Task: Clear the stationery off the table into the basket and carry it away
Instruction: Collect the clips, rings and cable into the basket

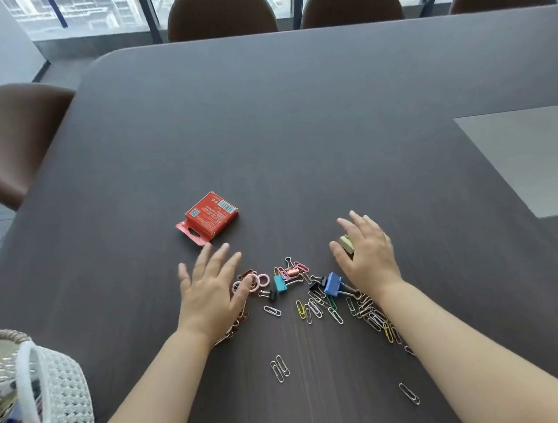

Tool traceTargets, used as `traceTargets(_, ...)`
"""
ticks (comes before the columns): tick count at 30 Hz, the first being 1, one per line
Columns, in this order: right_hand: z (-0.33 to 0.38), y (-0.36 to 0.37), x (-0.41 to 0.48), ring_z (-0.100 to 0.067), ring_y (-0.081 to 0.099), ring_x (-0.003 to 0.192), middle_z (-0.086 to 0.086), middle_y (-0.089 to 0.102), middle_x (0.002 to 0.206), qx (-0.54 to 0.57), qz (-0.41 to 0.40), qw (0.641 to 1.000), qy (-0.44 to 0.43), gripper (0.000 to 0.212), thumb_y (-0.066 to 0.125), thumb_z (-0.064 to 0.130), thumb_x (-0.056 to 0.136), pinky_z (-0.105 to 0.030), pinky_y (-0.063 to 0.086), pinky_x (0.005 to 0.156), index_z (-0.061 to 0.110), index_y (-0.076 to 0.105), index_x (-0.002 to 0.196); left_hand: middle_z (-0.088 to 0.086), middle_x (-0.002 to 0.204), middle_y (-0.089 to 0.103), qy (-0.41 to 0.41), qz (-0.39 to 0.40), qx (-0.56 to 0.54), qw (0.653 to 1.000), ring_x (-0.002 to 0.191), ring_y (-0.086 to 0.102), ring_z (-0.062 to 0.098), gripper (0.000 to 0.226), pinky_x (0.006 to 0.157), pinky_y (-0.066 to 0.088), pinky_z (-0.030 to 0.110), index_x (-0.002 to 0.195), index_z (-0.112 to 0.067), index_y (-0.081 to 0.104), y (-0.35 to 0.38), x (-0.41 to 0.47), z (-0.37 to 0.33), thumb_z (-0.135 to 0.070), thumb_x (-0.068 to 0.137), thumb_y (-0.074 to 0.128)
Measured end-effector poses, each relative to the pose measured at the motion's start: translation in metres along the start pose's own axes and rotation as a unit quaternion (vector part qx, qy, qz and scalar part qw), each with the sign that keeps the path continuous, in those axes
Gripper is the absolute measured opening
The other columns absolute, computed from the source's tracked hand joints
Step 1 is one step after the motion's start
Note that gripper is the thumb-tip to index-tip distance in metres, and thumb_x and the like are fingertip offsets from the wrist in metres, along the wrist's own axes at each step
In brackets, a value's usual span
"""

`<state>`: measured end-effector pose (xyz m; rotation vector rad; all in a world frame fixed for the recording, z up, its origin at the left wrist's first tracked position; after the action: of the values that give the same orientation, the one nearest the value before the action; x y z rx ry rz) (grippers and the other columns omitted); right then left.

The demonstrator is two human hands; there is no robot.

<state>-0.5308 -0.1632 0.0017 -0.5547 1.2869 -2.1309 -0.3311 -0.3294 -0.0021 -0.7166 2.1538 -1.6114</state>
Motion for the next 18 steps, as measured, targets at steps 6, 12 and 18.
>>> traceTargets(6, 0.033, 0.039, -0.022, -0.017, -0.003, 0.142, 0.004, 0.004, 0.156, -0.045, 0.190, 0.974, -0.112, 0.080, 0.007, 0.071, 0.071, -0.039, -0.001, 0.115, 0.038, 0.015, 0.143, -0.003, 0.156, -0.002, -0.038, 0.119, 0.000, 0.992, 0.141, -0.013, 0.018, 0.092, 0.112, -0.005, 0.047, 0.147, -0.031, 0.012, 0.025, -0.022, 0.001, -0.078, 0.069, 0.001)
traceTargets(12, 0.044, 0.038, -0.083, -0.015, 0.003, 0.142, 0.007, 0.014, 0.154, -0.064, 0.176, 0.966, -0.178, 0.072, 0.014, 0.064, 0.078, -0.040, 0.004, 0.117, 0.033, 0.023, 0.143, -0.011, 0.154, -0.002, 0.073, 0.119, -0.024, 0.990, 0.137, -0.014, 0.004, 0.090, 0.112, -0.010, 0.030, 0.147, -0.026, 0.011, 0.022, -0.065, -0.015, -0.074, 0.071, 0.018)
traceTargets(18, 0.010, 0.010, -0.128, -0.018, 0.014, 0.139, 0.006, 0.021, 0.150, -0.021, 0.038, 0.995, -0.087, 0.073, 0.044, 0.067, 0.073, -0.045, 0.013, 0.113, 0.031, 0.037, 0.136, -0.004, 0.154, 0.010, 0.152, 0.087, -0.005, 0.985, 0.141, -0.010, 0.008, 0.099, 0.114, 0.010, 0.044, 0.145, -0.029, 0.011, 0.029, -0.101, -0.016, -0.076, 0.066, 0.047)
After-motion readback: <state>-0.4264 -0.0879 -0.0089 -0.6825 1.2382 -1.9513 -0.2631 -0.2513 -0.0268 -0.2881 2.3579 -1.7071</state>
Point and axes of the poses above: each hand's wrist, its own x-axis towards the middle knuckle, its own y-axis out of the palm, z = x × y, the point moved 6 cm from there along x, towards the middle knuckle
